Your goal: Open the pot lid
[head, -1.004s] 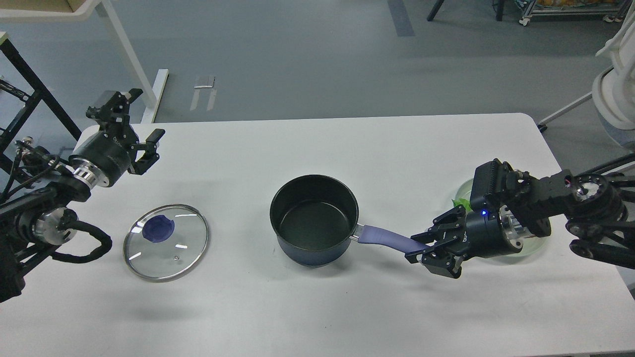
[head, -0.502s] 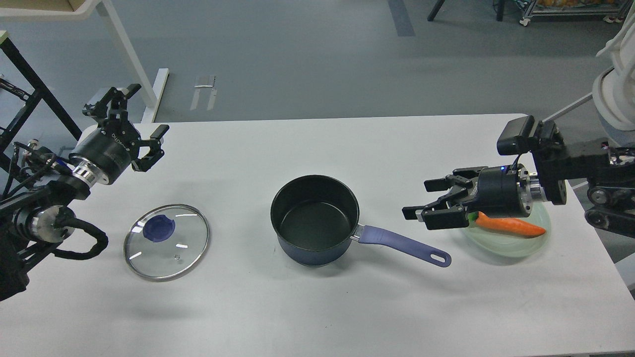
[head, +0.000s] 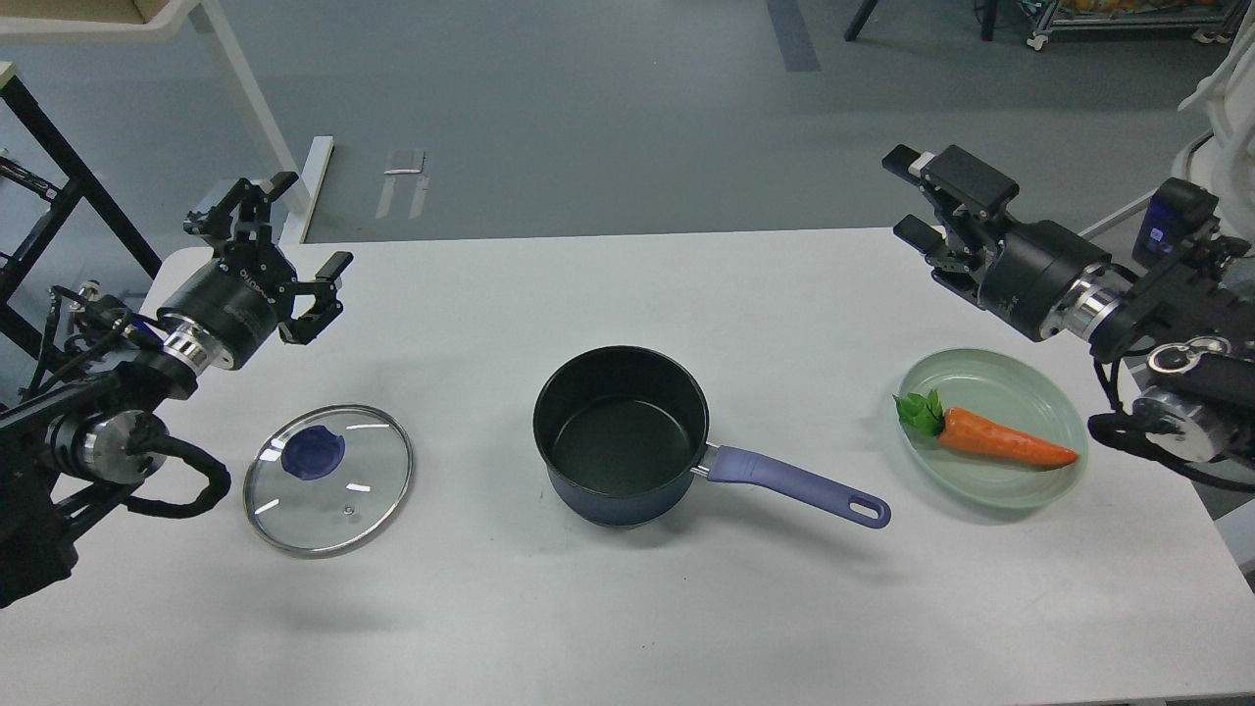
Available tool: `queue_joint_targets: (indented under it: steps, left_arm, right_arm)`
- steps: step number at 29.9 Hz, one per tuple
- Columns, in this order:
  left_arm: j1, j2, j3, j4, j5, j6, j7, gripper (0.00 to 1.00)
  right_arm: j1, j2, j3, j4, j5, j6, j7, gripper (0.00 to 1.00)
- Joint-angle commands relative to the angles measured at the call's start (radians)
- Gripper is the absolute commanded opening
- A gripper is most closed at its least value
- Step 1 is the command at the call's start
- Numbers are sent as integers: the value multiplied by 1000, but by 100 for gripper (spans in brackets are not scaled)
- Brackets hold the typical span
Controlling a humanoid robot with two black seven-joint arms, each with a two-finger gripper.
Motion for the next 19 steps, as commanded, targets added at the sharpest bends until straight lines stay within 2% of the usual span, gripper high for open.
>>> queue_joint_targets:
  steps: [1, 3, 7, 9, 13, 19]
  left_arm:
    - [1, -15, 0, 1, 0, 0, 0, 99]
    - [3, -23, 0, 2, 0, 0, 0, 99]
    - [15, -38, 0, 2, -1, -4, 0, 99]
    - [19, -45, -1, 4, -1, -18, 0, 99]
    - [19, -46, -1, 4, -1, -29, 0, 99]
    - [18, -38, -20, 4, -1, -26, 0, 99]
  right_arm:
    - [-165, 100, 205, -78, 146, -31, 0, 99]
    - [-246, 167, 311, -116, 210, -29, 0, 99]
    - [-320, 233, 395, -182, 269, 9, 0, 100]
    - [-334, 235, 392, -208, 277, 119, 0, 100]
    - [-353, 233, 382, -309, 280, 441, 0, 100]
    - [-362, 220, 384, -313, 268, 477, 0, 100]
